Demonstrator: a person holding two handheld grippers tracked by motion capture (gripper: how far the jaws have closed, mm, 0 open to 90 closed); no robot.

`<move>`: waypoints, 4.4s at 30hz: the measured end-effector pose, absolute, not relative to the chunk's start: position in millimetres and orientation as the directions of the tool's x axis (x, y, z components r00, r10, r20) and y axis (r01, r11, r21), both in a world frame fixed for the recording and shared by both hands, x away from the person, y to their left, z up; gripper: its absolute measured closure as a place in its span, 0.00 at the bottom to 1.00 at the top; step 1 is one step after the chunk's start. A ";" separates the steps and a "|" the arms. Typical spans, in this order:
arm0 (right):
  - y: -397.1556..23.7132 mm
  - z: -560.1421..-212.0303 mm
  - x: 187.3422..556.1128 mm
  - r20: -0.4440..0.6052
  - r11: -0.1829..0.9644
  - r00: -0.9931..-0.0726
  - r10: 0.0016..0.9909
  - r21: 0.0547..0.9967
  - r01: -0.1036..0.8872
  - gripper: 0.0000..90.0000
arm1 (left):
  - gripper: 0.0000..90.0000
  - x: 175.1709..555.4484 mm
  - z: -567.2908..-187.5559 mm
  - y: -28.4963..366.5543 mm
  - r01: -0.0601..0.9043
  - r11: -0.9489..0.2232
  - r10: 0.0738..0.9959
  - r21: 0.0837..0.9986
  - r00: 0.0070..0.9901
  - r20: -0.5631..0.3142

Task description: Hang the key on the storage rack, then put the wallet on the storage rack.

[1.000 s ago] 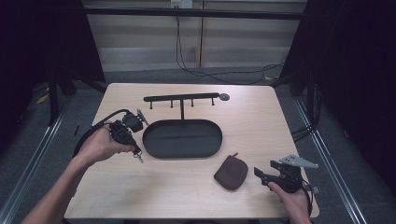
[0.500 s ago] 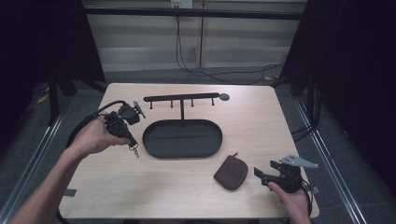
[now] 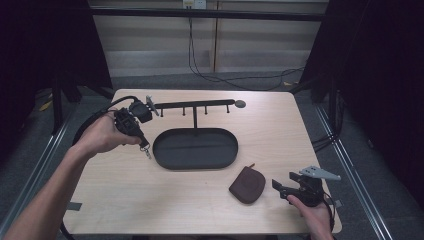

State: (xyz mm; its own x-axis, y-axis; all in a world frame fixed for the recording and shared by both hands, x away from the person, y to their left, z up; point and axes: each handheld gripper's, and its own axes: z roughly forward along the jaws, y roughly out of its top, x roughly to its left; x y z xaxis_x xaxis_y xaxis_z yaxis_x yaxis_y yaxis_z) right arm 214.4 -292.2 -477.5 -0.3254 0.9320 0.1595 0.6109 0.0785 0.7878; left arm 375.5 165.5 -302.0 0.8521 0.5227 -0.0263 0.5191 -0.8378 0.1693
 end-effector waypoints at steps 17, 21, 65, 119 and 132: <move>-292.2 -477.8 215.0 0.156 0.091 -0.338 0.928 0.786 0.612 0.26 | 0.99 396.1 -281.1 160.7 0.517 -0.835 0.525 0.190 0.851 -0.008; -292.2 -477.8 215.1 0.157 0.092 -0.340 0.927 0.785 0.613 0.26 | 0.99 402.9 -277.0 159.0 0.524 -0.831 0.532 0.190 0.846 -0.005; -291.4 -478.0 214.9 0.168 0.095 -0.355 0.920 0.782 0.616 0.26 | 0.99 461.4 -286.4 124.1 0.552 -0.818 0.563 0.165 0.826 0.031; -289.9 -477.5 215.9 0.182 0.080 -0.342 0.922 0.775 0.627 0.25 | 0.38 382.8 -349.0 229.9 0.658 -0.466 0.717 0.592 0.673 -0.184; -289.5 -478.3 216.7 0.213 0.067 -0.346 0.914 0.761 0.646 0.24 | 0.19 347.6 -385.6 245.3 0.636 -0.322 0.732 0.701 0.637 -0.241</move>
